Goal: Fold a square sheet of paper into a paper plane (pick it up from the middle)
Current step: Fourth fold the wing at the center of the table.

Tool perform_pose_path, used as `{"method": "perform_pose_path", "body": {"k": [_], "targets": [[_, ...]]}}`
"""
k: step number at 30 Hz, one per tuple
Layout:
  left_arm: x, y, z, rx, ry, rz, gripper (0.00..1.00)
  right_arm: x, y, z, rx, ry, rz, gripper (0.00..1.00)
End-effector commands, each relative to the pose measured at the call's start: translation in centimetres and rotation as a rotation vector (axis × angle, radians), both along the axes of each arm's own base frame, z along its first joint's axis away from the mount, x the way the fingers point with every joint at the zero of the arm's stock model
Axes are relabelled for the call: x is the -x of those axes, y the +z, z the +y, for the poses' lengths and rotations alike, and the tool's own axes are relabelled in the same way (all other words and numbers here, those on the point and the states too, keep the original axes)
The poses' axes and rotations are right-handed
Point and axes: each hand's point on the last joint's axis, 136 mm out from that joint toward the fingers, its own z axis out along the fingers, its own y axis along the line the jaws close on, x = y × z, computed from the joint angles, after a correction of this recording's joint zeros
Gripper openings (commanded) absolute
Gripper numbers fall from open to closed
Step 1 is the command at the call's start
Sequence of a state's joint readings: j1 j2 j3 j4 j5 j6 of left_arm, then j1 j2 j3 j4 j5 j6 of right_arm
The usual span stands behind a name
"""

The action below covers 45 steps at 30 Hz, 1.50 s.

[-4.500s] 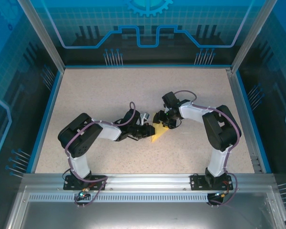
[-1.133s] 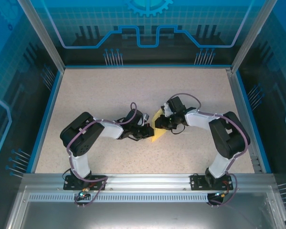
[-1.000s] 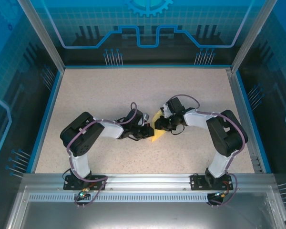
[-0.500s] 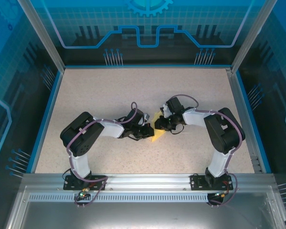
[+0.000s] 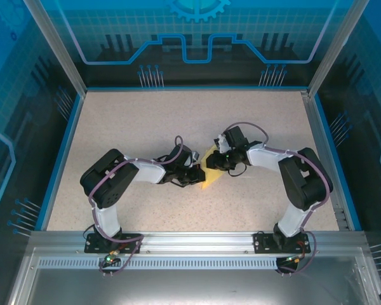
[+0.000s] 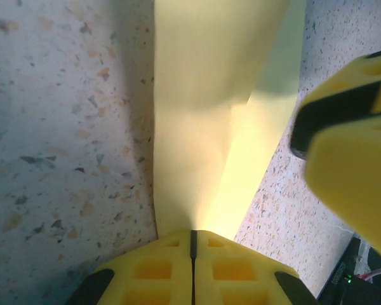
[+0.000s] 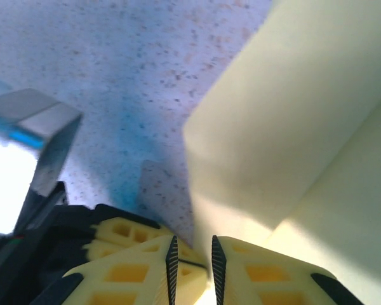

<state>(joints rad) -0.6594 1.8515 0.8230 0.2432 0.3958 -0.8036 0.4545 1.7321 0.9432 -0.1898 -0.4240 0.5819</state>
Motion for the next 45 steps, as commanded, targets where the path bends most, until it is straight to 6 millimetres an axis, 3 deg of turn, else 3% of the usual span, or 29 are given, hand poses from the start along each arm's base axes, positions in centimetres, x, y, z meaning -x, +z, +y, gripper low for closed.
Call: {"method": "perform_pose_path", "body": {"k": [1,9,16,30,33,35,38,45], "targets": [[1.3,-2.1,1.0,-0.082,-0.018,0.051,0.08,0.8,-0.2,0.6,-0.001,0.036,0.028,0.23],[1.4,-2.1,0.9,-0.078,-0.016,0.049,0.05,0.8,-2.6,1.4,0.004,0.032,0.086,0.12],[1.7,-2.2,1.1,-0.089,-0.021,0.061,0.04,0.6,-5.0,-0.9,0.114,-0.021,0.121,0.08],[2.3,-2.5,1.3,-0.102,-0.035,0.08,0.04,-4.1,-3.9,-2.3,0.1,-0.043,0.045,0.08],[2.3,-2.5,1.3,-0.108,-0.034,0.081,0.04,-4.7,-2.1,-1.7,0.06,-0.03,0.014,0.08],[2.4,-2.6,1.4,-0.111,-0.034,0.081,0.04,-4.4,0.0,-0.8,0.0,-0.005,-0.014,0.09],[2.3,-2.6,1.4,-0.112,-0.032,0.081,0.04,-2.8,1.3,-0.5,-0.008,0.017,-0.034,0.09],[2.2,-2.4,1.3,-0.11,-0.038,0.076,0.05,0.1,-1.2,0.1,0.011,0.044,0.033,0.1]]}}
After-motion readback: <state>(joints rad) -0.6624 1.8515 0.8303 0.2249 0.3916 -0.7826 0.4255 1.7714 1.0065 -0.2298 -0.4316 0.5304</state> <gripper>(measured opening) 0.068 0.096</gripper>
